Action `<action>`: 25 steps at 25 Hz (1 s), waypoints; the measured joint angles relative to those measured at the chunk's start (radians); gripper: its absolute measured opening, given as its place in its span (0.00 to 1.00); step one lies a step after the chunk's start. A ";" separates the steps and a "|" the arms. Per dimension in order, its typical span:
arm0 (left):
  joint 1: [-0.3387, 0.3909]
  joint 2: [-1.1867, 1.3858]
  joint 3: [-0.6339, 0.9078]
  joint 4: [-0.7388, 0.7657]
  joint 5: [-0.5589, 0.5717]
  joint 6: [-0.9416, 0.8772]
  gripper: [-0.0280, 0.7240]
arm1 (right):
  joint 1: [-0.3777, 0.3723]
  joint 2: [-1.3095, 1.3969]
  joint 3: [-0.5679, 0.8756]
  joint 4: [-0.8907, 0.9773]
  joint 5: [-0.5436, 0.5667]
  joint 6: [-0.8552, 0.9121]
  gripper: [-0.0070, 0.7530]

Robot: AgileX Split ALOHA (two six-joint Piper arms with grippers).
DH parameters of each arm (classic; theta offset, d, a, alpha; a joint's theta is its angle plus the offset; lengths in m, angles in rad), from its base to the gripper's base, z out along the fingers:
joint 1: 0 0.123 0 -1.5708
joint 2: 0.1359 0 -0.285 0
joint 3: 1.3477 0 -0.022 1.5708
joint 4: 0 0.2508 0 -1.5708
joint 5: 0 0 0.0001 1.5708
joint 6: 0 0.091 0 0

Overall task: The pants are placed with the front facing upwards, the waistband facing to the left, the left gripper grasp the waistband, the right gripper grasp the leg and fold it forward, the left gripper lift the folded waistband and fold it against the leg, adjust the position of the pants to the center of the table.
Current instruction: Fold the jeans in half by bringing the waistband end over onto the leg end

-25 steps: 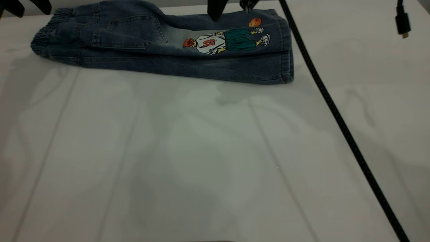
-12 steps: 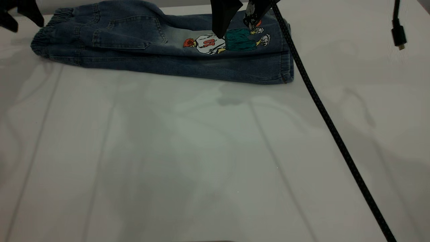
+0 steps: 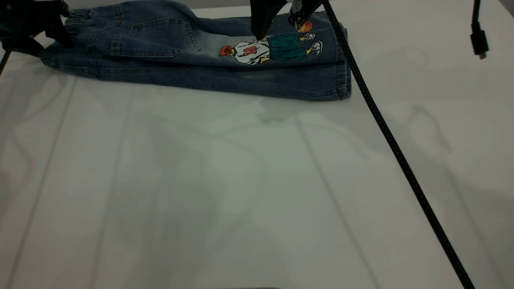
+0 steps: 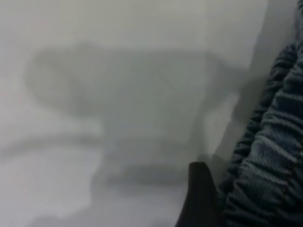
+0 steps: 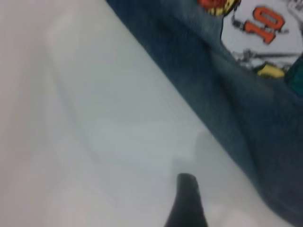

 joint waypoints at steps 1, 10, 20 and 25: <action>0.001 0.006 -0.001 -0.015 -0.004 0.001 0.64 | 0.000 0.000 0.000 0.000 -0.021 0.000 0.63; 0.000 0.017 -0.010 -0.085 -0.008 0.006 0.17 | 0.003 0.010 0.000 0.123 -0.331 -0.030 0.63; -0.001 -0.032 -0.010 -0.076 0.108 0.082 0.08 | 0.030 0.155 0.000 0.205 -0.489 -0.156 0.63; -0.001 -0.116 -0.009 -0.073 0.225 0.140 0.08 | 0.030 0.222 0.000 0.221 -0.585 -0.159 0.63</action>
